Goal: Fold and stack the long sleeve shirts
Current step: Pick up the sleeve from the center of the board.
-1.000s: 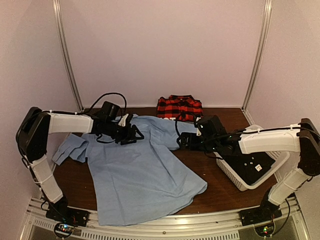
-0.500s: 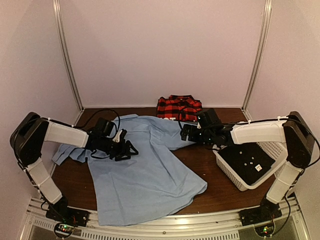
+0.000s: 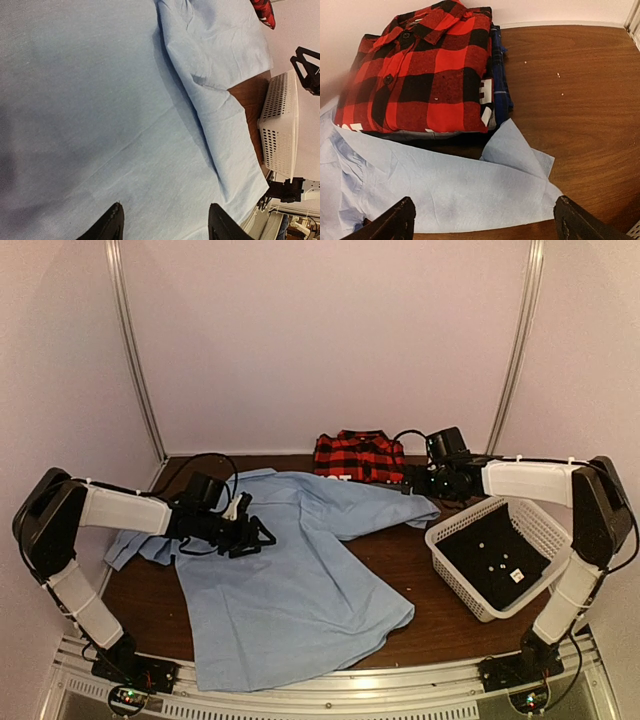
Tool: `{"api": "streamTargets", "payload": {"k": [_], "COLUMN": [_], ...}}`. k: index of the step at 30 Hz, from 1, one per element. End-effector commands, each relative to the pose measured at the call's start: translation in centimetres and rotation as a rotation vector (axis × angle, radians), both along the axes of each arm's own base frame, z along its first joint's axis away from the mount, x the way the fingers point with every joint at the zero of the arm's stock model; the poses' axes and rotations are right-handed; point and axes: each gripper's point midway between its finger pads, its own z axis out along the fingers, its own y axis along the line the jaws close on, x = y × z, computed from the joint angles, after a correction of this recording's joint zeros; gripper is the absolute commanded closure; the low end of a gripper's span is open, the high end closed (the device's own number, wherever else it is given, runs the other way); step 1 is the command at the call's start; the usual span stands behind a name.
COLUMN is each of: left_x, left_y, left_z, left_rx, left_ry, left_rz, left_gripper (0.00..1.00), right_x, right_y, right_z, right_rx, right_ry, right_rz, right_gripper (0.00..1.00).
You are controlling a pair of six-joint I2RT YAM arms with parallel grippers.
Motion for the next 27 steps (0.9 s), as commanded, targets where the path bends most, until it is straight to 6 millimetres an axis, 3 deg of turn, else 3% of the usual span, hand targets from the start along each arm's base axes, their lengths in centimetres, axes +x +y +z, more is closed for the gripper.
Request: {"api": "streamTargets", "payload": {"k": [1, 10, 14, 19, 24, 25, 27], "left_x": [0.3, 0.0, -0.1, 0.1, 0.3, 0.3, 0.4], "left_y": [-0.4, -0.3, -0.3, -0.3, -0.5, -0.5, -0.5], "left_z": [1.0, 1.3, 1.5, 1.6, 2.1, 2.2, 2.4], "left_rx": [-0.029, -0.026, -0.026, -0.027, -0.038, -0.039, -0.041], "left_ry": [-0.046, -0.047, -0.054, -0.057, -0.061, -0.062, -0.066], "left_rz": [-0.014, -0.024, -0.026, -0.023, -0.021, -0.021, -0.020], "left_gripper": [0.41, 0.41, 0.41, 0.41, 0.41, 0.41, 0.41], "right_x": [0.7, 2.6, 2.8, 2.2, 1.7, 1.5, 1.1], "right_y": [-0.3, -0.5, -0.2, 1.0, 2.9, 3.5, 4.9], "right_z": [-0.6, -5.2, -7.3, -7.4, -5.3, -4.7, -3.6], "right_rx": [-0.138, -0.238, -0.246, -0.181, -0.062, -0.032, 0.023], "right_ry": [0.046, 0.186, 0.245, 0.266, 0.226, 0.221, 0.203], "right_rz": [0.118, 0.199, 0.223, 0.257, 0.302, 0.318, 0.357], "right_gripper": [0.03, 0.11, 0.19, 0.46, 0.95, 1.00, 1.00]}}
